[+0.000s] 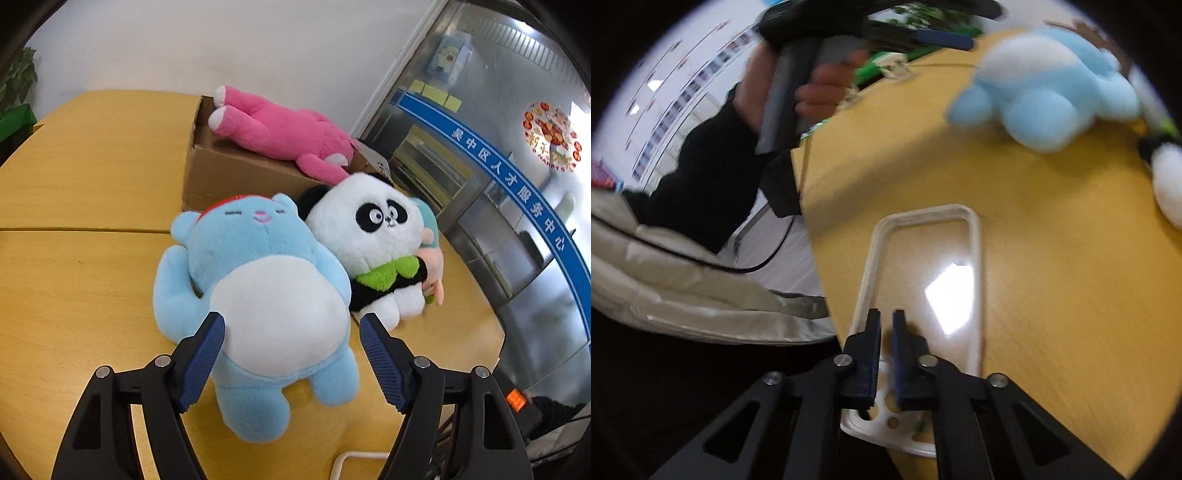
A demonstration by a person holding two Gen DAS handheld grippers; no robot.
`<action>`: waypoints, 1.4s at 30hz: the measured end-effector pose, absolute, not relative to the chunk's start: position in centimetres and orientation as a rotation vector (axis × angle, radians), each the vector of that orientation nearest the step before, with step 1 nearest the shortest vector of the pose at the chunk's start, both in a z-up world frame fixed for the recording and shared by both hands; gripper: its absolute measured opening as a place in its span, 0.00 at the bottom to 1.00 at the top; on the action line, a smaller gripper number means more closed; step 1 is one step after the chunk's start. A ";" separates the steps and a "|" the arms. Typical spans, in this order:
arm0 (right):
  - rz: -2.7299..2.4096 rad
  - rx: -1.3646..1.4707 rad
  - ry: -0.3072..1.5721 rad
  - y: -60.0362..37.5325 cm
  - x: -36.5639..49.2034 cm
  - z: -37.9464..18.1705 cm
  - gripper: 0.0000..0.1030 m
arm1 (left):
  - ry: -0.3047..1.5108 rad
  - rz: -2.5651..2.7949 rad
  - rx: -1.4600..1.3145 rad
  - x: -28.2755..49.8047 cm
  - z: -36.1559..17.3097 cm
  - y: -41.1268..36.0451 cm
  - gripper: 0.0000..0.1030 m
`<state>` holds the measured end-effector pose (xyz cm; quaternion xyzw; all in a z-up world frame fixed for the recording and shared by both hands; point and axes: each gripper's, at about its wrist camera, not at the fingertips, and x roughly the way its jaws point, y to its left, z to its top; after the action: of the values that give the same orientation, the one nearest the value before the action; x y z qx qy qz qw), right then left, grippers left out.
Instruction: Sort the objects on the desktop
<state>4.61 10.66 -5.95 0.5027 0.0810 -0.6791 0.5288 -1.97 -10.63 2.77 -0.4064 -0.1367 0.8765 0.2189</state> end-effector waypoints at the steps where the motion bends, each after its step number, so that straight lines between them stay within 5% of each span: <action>1: -1.645 1.195 0.214 11.0 4.4 -5.8 0.01 | -0.371 2.420 -1.127 -2.0 2.7 -10.4 0.77; 10: -1.822 1.175 0.494 14.3 1.8 -4.6 0.02 | -0.368 2.434 -1.125 -3.4 2.6 -10.8 0.77; 14: -1.937 1.118 0.537 14.7 0.8 -2.7 0.16 | -0.383 2.476 -1.130 -3.8 2.7 -12.0 0.83; 15: -1.963 1.079 0.492 14.7 0.5 -1.5 0.31 | -0.390 2.489 -1.132 -3.9 2.7 -12.4 0.84; 16: -1.981 1.048 0.448 14.6 0.2 -0.7 0.60 | -0.400 2.496 -1.136 -4.2 2.6 -12.7 0.85; 18: -2.037 0.975 0.325 13.4 -1.4 1.3 0.86 | -0.413 2.505 -1.148 -4.7 2.2 -13.2 0.90; 20: -2.069 0.945 0.242 11.6 -3.5 1.9 0.86 | -0.414 2.504 -1.174 -5.4 1.5 -13.5 0.98; 24: -2.051 1.035 0.111 6.6 -8.3 -0.4 0.86 | -0.503 2.381 -1.231 -7.5 -0.9 -14.1 1.00; 26: -2.022 1.093 0.103 5.5 -9.7 -2.3 0.78 | -0.564 2.314 -1.239 -8.2 -2.0 -14.4 0.97; 30: -2.060 1.105 0.147 4.4 -10.4 -3.6 0.59 | -0.593 2.299 -1.200 -7.4 -1.4 -15.0 0.76; 31: -2.063 1.094 0.117 5.0 -10.2 -3.2 0.50 | -0.605 2.291 -1.188 -6.9 -1.0 -15.1 0.51; 32: -2.062 1.089 0.100 5.3 -10.0 -3.0 0.46 | -0.619 2.280 -1.176 -6.4 -0.6 -15.2 0.42; 33: -2.040 1.079 0.087 5.7 -9.2 -2.5 0.37 | -0.632 2.270 -1.163 -5.9 -0.1 -15.3 0.40; 34: -2.014 1.069 0.075 6.1 -8.3 -2.0 0.37 | -0.608 2.270 -1.164 -5.3 0.3 -15.1 0.33; 37: -1.945 1.042 0.087 5.8 -5.5 -1.5 0.37 | -0.555 2.256 -1.170 -3.8 0.7 -14.3 0.32; 39: -1.972 1.040 0.091 6.1 -5.2 -1.3 0.37 | -0.517 2.252 -1.176 -2.8 0.8 -13.8 0.52; 40: -1.999 1.041 0.074 6.7 -5.4 -1.2 0.38 | -0.540 2.285 -1.182 -3.0 0.7 -14.6 0.80; 41: -2.026 1.043 0.057 7.2 -5.6 -1.1 0.38 | -0.573 2.324 -1.190 -3.4 0.6 -15.5 0.97; 42: -2.070 1.060 0.013 8.1 -6.5 -1.2 0.42 | -0.607 2.363 -1.197 -3.7 0.5 -16.4 1.00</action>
<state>-6.51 8.12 -1.19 0.4184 0.0050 -0.8171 0.3966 -3.74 -16.44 0.46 -0.4306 -0.2183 0.8501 0.2104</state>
